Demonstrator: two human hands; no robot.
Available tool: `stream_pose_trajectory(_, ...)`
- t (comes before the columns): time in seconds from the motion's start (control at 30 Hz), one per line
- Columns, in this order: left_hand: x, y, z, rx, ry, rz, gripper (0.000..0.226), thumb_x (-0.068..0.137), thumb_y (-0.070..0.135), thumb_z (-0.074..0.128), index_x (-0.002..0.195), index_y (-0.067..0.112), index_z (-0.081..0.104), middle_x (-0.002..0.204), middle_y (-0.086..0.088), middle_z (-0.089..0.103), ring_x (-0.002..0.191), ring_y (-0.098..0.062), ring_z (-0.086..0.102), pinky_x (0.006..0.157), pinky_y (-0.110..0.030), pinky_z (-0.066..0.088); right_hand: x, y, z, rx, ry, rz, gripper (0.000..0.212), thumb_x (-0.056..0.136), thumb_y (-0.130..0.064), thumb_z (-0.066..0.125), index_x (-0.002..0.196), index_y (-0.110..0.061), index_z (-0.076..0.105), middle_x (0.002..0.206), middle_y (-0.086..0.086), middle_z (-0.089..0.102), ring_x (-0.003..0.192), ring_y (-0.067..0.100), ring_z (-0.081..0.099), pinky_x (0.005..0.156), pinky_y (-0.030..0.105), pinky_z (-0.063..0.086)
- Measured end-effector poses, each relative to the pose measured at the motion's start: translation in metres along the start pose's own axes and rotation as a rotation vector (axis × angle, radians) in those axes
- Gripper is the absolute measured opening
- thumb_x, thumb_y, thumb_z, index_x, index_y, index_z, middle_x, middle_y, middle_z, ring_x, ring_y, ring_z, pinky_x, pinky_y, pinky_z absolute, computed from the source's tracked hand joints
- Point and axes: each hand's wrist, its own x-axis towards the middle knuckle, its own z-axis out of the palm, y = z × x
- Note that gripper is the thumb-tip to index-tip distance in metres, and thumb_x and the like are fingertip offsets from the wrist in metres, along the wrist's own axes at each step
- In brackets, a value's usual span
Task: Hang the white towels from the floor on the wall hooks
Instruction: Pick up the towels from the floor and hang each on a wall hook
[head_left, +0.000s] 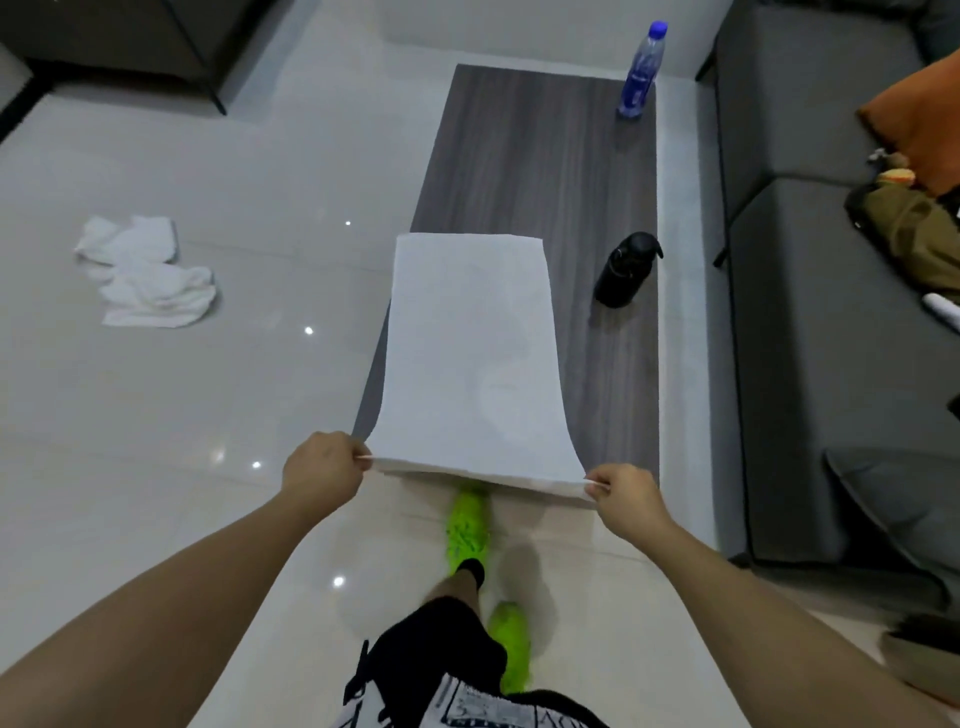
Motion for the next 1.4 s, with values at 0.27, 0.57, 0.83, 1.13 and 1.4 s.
stream_pose_trajectory(0.27,-0.039,-0.012,0.002,0.01,-0.098,0.004,0.013,0.091,0.032,0.064,0.098,0.032,0.075,0.094,0.003,0.069,0.082,-0.017,0.06,0.07,-0.027,0.047,-0.034,0.003,-0.004,-0.075,-0.139,0.007,0.017,0.094,-0.019,0.062,0.081,-0.02,0.073,0.079,-0.008,0.064,0.075,0.012,0.058,0.062,0.022,0.041)
stream_pose_trajectory(0.57,0.034,-0.004,-0.037,0.04,-0.296,0.042,0.012,0.079,0.03,0.067,0.071,0.023,0.06,0.078,0.003,0.058,0.084,-0.019,0.061,0.068,-0.028,0.047,0.03,-0.047,-0.048,-0.172,-0.246,0.041,0.017,0.091,-0.017,0.058,0.091,-0.015,0.075,0.082,-0.003,0.066,0.083,0.016,0.062,0.07,0.024,0.044)
stream_pose_trajectory(0.83,0.193,0.026,-0.109,-0.062,-0.155,0.115,0.019,0.089,0.031,0.06,0.095,0.019,0.073,0.093,-0.003,0.069,0.088,-0.022,0.062,0.073,-0.029,0.049,0.162,-0.133,-0.11,-0.116,0.006,0.113,0.018,0.094,-0.019,0.058,0.094,-0.011,0.074,0.093,0.01,0.072,0.082,0.024,0.061,0.071,0.032,0.051)
stream_pose_trajectory(1.13,0.336,0.074,-0.193,-0.301,0.082,0.027,0.028,0.09,0.026,0.058,0.115,0.018,0.069,0.108,-0.006,0.07,0.099,-0.028,0.062,0.08,-0.029,0.044,0.288,-0.209,-0.184,0.06,0.258,0.085,0.025,0.096,-0.021,0.058,0.115,-0.008,0.068,0.113,0.013,0.07,0.105,0.033,0.063,0.086,0.035,0.051)
stream_pose_trajectory(1.4,0.336,0.057,-0.093,-0.339,-0.207,-0.089,0.05,0.089,0.033,0.065,0.134,0.015,0.055,0.127,-0.011,0.063,0.115,-0.029,0.059,0.084,-0.028,0.039,0.295,-0.16,-0.104,0.149,0.045,0.272,0.028,0.093,-0.023,0.062,0.116,-0.009,0.069,0.118,0.011,0.069,0.11,0.03,0.062,0.095,0.035,0.049)
